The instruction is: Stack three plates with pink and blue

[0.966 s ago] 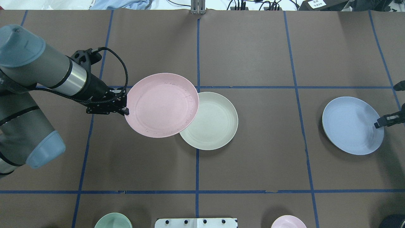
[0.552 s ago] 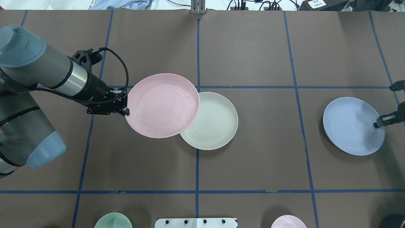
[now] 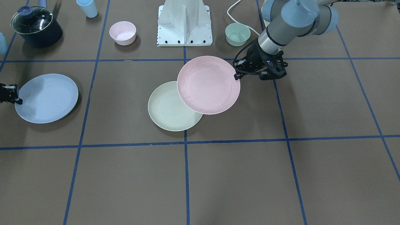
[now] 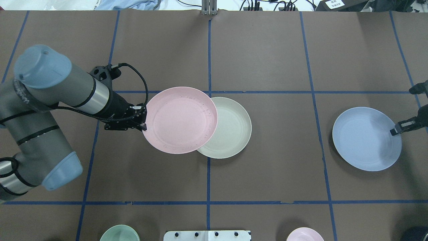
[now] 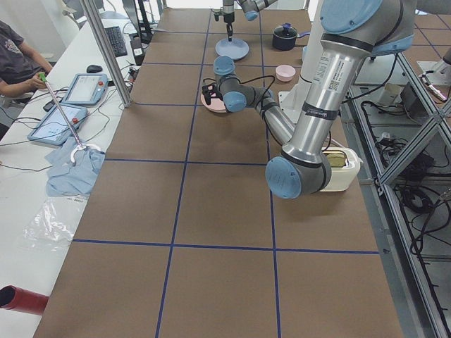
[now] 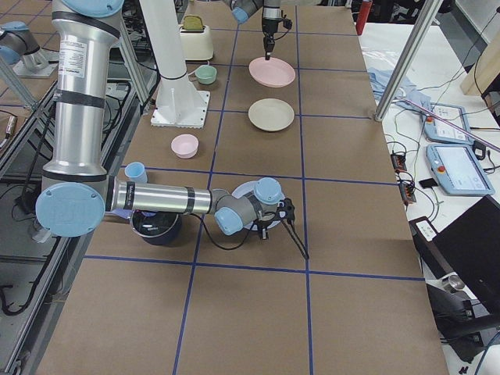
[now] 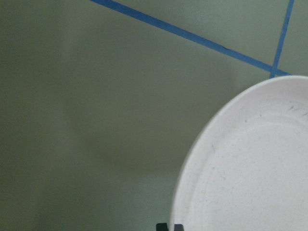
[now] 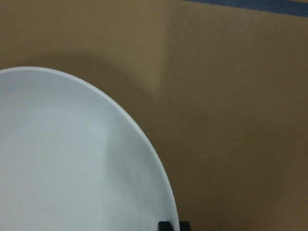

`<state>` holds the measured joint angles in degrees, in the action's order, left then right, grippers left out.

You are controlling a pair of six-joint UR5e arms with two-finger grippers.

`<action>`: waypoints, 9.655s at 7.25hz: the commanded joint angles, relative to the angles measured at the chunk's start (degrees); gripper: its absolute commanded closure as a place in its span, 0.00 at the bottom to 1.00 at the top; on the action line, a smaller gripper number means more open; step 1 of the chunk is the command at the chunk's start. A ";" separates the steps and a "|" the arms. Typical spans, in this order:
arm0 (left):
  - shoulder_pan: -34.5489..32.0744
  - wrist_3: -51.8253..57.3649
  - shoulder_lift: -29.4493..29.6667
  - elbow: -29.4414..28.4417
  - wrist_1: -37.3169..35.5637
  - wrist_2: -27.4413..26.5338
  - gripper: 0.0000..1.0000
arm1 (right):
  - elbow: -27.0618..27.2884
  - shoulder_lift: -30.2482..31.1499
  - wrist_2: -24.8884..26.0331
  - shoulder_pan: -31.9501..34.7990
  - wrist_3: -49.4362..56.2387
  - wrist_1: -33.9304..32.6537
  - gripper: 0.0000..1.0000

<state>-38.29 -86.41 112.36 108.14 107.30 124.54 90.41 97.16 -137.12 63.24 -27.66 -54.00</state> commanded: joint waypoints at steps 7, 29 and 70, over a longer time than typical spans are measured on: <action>6.30 -9.74 10.86 -17.16 11.61 -6.33 1.00 | 4.15 -5.05 -8.78 5.84 -7.75 -0.67 1.00; -6.36 30.60 -4.43 0.94 -4.73 -6.42 0.00 | 5.56 -31.15 15.48 -26.07 -47.83 -4.80 0.01; -48.81 82.81 -26.41 -12.60 -14.66 12.48 0.00 | 11.28 3.83 -0.60 27.99 17.64 -34.24 0.00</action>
<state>-87.10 -3.59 85.98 95.55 92.62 137.02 101.69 100.99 -137.70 91.23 -10.02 -88.24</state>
